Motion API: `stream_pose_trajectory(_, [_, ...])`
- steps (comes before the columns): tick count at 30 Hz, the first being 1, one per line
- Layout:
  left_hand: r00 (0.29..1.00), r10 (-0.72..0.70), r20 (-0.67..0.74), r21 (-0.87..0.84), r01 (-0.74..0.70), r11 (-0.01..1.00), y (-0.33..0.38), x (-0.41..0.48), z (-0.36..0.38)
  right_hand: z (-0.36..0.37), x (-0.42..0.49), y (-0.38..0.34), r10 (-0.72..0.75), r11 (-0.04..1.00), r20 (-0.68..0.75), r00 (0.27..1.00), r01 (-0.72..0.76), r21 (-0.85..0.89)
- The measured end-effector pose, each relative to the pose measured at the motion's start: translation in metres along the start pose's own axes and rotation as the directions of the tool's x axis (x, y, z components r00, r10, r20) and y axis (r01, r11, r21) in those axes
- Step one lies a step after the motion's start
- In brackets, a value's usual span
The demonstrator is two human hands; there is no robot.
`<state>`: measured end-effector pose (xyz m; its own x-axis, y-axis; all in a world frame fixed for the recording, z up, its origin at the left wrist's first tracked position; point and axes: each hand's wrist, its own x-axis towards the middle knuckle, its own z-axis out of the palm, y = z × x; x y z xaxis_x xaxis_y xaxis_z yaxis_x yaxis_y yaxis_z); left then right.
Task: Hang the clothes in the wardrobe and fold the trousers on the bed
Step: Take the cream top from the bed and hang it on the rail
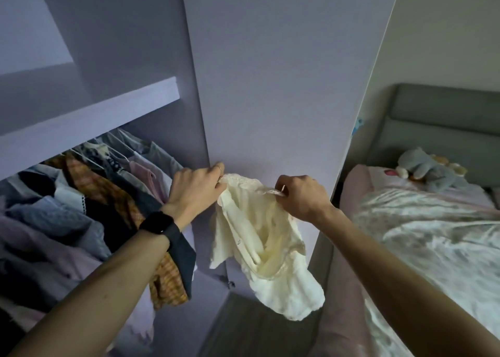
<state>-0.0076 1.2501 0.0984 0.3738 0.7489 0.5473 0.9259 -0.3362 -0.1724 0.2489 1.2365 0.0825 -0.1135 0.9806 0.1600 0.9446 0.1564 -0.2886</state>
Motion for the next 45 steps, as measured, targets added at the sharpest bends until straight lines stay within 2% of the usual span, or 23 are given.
stream_pose_trajectory(2, [1.000, -0.014, 0.021, 0.052, 0.012, 0.999, -0.007, -0.001, 0.002, -0.009, 0.001, 0.000, 0.012, 1.000, -0.009, 1.000, -0.012, 0.008])
stream_pose_trajectory(4, [0.980, -0.153, 0.131, 0.037, 0.150, 0.988, -0.017, -0.007, 0.009, -0.019, 0.003, 0.003, 0.065, 0.991, -0.053, 0.996, -0.058, 0.124])
stream_pose_trajectory(7, [0.855, -0.380, 0.352, -0.019, 0.412, 0.911, -0.034, -0.027, 0.023, -0.027, 0.007, 0.008, 0.136, 0.967, -0.146, 0.980, -0.099, 0.233])
stream_pose_trajectory(10, [0.757, -0.434, 0.488, -0.021, 0.508, 0.861, -0.053, -0.050, 0.027, -0.021, 0.011, 0.017, 0.170, 0.983, -0.147, 0.975, -0.157, 0.095])
stream_pose_trajectory(14, [0.744, -0.477, 0.467, 0.007, 0.536, 0.844, -0.077, -0.052, 0.012, 0.013, 0.020, 0.020, 0.169, 0.983, -0.044, 0.985, -0.171, -0.065])
stream_pose_trajectory(17, [0.726, -0.530, 0.438, 0.133, 0.531, 0.837, -0.091, -0.053, -0.005, 0.032, 0.037, 0.017, 0.169, 0.980, 0.010, 0.986, -0.167, -0.107])
stream_pose_trajectory(19, [0.672, -0.593, 0.444, 0.244, 0.546, 0.801, -0.104, -0.065, -0.016, 0.041, 0.049, 0.014, 0.144, 0.983, 0.072, 0.987, -0.134, -0.124])
stream_pose_trajectory(21, [0.601, -0.654, 0.459, 0.273, 0.605, 0.748, -0.117, -0.077, -0.028, 0.051, 0.060, 0.007, 0.105, 0.987, 0.135, 0.985, -0.087, -0.136])
stream_pose_trajectory(25, [0.509, -0.653, 0.561, 0.138, 0.720, 0.680, -0.124, -0.094, -0.045, 0.070, 0.082, -0.012, 0.025, 0.997, 0.216, 0.976, -0.009, -0.076])
stream_pose_trajectory(27, [0.445, -0.707, 0.549, 0.060, 0.823, 0.564, -0.120, -0.102, -0.054, 0.078, 0.089, -0.020, -0.034, 0.996, 0.275, 0.961, 0.054, -0.067])
stream_pose_trajectory(29, [0.363, -0.783, 0.505, -0.046, 0.917, 0.396, -0.117, -0.110, -0.061, 0.086, 0.092, -0.026, -0.094, 0.988, 0.337, 0.937, 0.129, -0.081])
stream_pose_trajectory(31, [0.281, -0.810, 0.515, -0.187, 0.959, 0.214, -0.109, -0.110, -0.066, 0.091, 0.094, -0.031, -0.155, 0.974, 0.405, 0.901, 0.208, -0.089])
stream_pose_trajectory(32, [0.262, -0.816, 0.515, -0.247, 0.957, 0.151, -0.104, -0.109, -0.069, 0.094, 0.095, -0.037, -0.219, 0.960, 0.445, 0.868, 0.273, -0.060])
stream_pose_trajectory(33, [0.283, -0.817, 0.502, -0.282, 0.947, 0.155, -0.098, -0.104, -0.071, 0.096, 0.093, -0.045, -0.300, 0.944, 0.478, 0.826, 0.331, 0.021])
stream_pose_trajectory(35, [0.371, -0.816, 0.444, -0.320, 0.916, 0.242, -0.085, -0.092, -0.076, 0.098, 0.080, -0.072, -0.494, 0.868, 0.508, 0.705, 0.367, 0.334])
stream_pose_trajectory(36, [0.425, -0.806, 0.412, -0.326, 0.895, 0.305, -0.077, -0.085, -0.078, 0.099, 0.072, -0.091, -0.581, 0.800, 0.468, 0.665, 0.362, 0.479])
stream_pose_trajectory(38, [0.524, -0.789, 0.320, -0.257, 0.850, 0.460, -0.061, -0.076, -0.087, 0.100, 0.054, -0.135, -0.712, 0.648, 0.283, 0.643, 0.447, 0.617])
stream_pose_trajectory(40, [0.594, -0.770, 0.233, -0.126, 0.804, 0.582, -0.052, -0.079, -0.096, 0.099, 0.045, -0.172, -0.757, 0.540, 0.043, 0.652, 0.587, 0.603])
stream_pose_trajectory(42, [0.606, -0.779, 0.159, 0.135, 0.768, 0.626, -0.049, -0.095, -0.112, 0.096, 0.050, -0.192, -0.783, 0.524, -0.081, 0.617, 0.723, 0.450])
stream_pose_trajectory(44, [0.570, -0.809, 0.142, 0.455, 0.688, 0.565, -0.051, -0.131, -0.131, 0.091, 0.064, -0.199, -0.820, 0.517, -0.092, 0.564, 0.801, 0.301])
stream_pose_trajectory(45, [0.525, -0.836, 0.161, 0.552, 0.654, 0.517, -0.050, -0.151, -0.139, 0.088, 0.072, -0.200, -0.827, 0.518, -0.093, 0.554, 0.816, 0.256])
